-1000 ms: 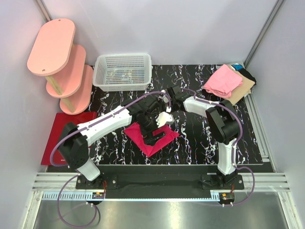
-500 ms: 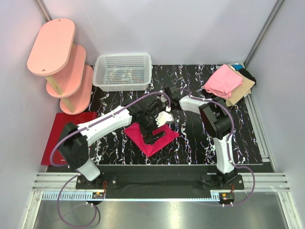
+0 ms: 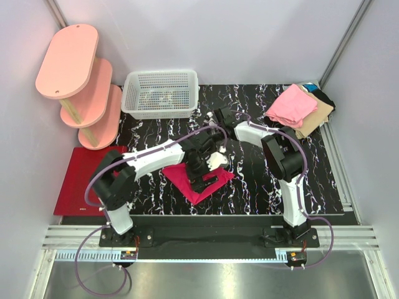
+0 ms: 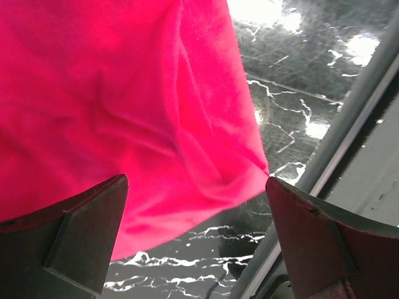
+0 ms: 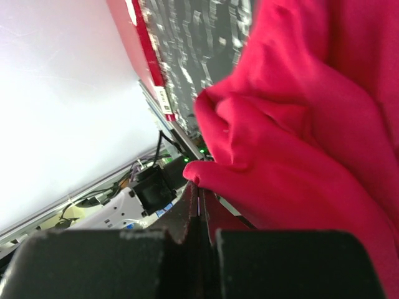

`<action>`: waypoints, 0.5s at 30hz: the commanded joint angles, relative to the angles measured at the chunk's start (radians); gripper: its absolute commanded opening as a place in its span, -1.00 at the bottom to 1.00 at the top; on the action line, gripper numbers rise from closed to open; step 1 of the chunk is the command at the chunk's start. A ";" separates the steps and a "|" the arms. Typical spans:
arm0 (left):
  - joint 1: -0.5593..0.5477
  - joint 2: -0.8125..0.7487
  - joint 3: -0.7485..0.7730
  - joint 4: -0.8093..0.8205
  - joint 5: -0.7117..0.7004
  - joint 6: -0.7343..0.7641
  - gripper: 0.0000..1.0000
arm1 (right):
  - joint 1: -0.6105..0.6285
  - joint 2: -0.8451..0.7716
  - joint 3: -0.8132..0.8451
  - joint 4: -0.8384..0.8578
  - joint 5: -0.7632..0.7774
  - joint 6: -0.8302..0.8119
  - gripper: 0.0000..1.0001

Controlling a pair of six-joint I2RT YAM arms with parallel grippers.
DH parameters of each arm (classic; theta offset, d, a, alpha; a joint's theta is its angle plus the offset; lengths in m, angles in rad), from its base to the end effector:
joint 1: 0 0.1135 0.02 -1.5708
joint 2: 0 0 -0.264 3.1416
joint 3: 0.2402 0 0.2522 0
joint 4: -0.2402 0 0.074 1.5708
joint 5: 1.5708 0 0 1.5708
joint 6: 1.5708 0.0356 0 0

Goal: Fold and stack the t-shirts
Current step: Smooth out wrinkles on the folded tshirt

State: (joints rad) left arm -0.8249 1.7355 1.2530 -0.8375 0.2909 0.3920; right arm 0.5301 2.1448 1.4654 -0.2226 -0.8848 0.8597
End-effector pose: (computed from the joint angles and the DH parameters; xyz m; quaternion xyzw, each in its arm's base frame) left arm 0.2198 -0.2529 0.2087 0.5760 0.7951 -0.1670 0.0900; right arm 0.3756 0.2520 0.1522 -0.0015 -0.8652 -0.5005 0.0311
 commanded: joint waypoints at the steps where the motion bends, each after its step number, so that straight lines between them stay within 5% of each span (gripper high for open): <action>1: -0.013 0.035 0.013 0.044 0.011 0.008 0.98 | -0.012 0.023 0.093 0.025 -0.036 0.019 -1.00; 15: -0.091 0.027 -0.018 0.040 -0.009 0.016 0.98 | -0.059 0.200 0.243 0.014 -0.040 0.033 -0.92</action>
State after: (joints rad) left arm -0.9081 1.7844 1.2491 -0.8131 0.2897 0.3935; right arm 0.4828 2.3123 1.6611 -0.2123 -0.9073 0.8871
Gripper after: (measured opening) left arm 0.987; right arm 0.011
